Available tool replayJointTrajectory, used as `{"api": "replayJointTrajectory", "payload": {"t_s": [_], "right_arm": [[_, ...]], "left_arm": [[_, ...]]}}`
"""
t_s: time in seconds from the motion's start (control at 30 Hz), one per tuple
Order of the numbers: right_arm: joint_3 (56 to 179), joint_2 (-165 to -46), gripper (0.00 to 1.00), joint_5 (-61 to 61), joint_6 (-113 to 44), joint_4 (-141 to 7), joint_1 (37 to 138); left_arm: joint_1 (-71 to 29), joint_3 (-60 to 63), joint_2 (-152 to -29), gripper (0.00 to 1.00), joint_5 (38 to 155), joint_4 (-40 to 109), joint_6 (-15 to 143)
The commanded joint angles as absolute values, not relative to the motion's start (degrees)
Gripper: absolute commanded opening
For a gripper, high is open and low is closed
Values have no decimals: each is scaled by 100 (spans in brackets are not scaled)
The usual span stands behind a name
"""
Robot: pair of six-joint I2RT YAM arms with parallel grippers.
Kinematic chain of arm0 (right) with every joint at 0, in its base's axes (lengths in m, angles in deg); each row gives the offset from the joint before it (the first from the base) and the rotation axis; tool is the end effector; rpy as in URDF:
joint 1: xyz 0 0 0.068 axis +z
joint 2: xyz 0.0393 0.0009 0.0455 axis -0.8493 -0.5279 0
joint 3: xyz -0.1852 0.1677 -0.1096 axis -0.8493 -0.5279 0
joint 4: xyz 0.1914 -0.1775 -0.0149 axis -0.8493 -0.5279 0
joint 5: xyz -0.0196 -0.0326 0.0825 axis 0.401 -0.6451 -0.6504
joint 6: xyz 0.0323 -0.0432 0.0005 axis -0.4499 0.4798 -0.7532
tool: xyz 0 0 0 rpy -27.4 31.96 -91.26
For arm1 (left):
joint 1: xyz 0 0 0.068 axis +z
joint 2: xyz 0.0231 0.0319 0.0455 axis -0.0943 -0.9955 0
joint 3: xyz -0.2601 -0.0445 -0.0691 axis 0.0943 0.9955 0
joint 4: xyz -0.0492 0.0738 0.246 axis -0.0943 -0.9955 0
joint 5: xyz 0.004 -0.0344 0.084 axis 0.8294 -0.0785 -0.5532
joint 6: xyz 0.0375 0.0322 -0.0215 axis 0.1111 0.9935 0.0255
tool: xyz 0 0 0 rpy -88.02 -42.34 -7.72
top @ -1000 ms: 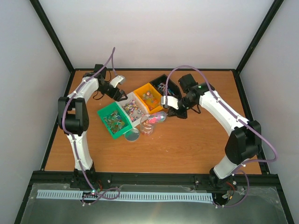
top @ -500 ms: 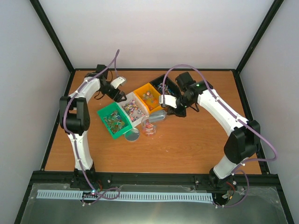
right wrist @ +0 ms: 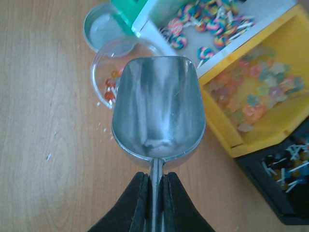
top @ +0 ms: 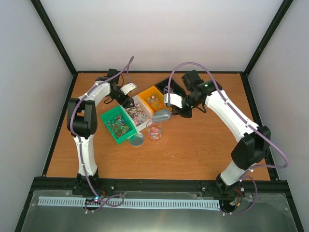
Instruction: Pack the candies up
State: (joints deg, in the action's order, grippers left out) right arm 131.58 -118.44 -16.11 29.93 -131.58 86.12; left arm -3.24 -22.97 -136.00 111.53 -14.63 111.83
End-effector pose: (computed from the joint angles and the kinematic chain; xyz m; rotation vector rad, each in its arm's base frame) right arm 0.2801 0.1650 0.3201 -1.8835 1.8770 0.4074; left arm 0.4307 -0.0797 0.1944 1.1075 2.4626 -0.4354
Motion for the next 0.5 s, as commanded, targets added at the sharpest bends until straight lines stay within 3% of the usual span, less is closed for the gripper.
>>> {"api": "replayJointTrajectory", "payload": {"t_s": [0.0,0.2,0.47], "right_arm": [[13628,-11872,3,-1944,2358,-12851,8552],[13923,-12283,3,-1908,1656,-12490,8503],[14181,-12841,3,-1830,854,-12094,8576]], "left_arm": [[-329,-2657,-13818,76,10922,-1161,10873],[-339,-2871,-14117,70,10544,-895,10148],[-481,-3057,-14378,50,9776,-509,9108]]}}
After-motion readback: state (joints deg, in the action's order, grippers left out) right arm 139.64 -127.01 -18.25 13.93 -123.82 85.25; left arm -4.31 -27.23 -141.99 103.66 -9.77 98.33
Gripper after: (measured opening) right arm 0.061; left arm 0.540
